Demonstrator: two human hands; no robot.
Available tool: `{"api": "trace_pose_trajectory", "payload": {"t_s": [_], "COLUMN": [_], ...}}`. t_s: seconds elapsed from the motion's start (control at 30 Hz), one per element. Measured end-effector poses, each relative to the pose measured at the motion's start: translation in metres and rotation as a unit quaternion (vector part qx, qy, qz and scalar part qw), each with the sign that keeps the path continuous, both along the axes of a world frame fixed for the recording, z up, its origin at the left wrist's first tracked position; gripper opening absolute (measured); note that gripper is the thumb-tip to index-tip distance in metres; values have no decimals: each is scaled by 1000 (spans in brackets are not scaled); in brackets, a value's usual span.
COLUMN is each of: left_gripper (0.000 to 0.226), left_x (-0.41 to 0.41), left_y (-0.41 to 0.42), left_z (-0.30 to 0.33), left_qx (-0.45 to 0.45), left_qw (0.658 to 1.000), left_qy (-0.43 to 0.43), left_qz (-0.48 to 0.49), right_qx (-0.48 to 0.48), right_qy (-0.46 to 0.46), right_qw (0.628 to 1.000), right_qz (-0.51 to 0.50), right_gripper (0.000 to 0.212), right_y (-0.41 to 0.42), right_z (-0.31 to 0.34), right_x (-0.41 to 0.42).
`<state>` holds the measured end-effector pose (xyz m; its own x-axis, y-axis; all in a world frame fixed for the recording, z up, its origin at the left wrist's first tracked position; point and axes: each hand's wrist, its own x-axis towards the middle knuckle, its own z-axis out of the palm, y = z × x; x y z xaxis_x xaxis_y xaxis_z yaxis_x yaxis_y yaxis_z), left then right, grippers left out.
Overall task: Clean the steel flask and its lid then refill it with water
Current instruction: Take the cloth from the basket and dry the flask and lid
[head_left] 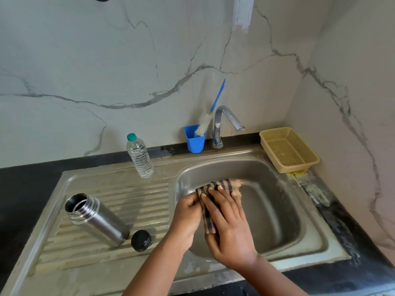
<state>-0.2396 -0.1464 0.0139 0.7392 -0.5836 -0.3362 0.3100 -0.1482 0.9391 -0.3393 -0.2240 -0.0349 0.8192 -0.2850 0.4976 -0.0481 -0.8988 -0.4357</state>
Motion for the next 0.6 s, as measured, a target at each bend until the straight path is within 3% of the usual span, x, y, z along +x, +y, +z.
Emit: {"api": "trace_pose_trajectory", "payload": {"t_s": [0.17,0.27,0.3,0.33,0.4,0.43,0.5,0.6], "left_gripper": [26,18,18,19,21,24,27,20], "left_x": [0,-8,-11,-14,-19,-19,-18,-18], "left_y": [4,-1,-3,-4,-7,-8,-11,-14], "left_z": [3,6,6,5,3,1,-8,-24], "left_qx": [-57,-98,-105,-115,-130,-129,-115,-87], "left_qw": [996,991,989,987,985,980,944,812], "left_qy": [-49,-79,-91,-98,-109,-144,-305,-570], "left_qz": [-46,-56,-54,-53,-43,-37,-48,-91], "right_qx": [85,240,336,464,705,767,815,857], "right_qy": [-62,-112,-128,-142,-129,-110,-95,-116], "right_qw": [994,964,932,873,695,630,571,501], "right_qz": [-7,-32,-45,-54,-60,-51,-30,-23], "right_gripper": [53,40,36,32,40,45,41,35], "right_y": [-11,-23,-26,-28,-34,-36,-40,-43], "right_z": [27,34,39,45,57,61,66,61], "right_x": [8,17,19,20,18,15,10,7]}}
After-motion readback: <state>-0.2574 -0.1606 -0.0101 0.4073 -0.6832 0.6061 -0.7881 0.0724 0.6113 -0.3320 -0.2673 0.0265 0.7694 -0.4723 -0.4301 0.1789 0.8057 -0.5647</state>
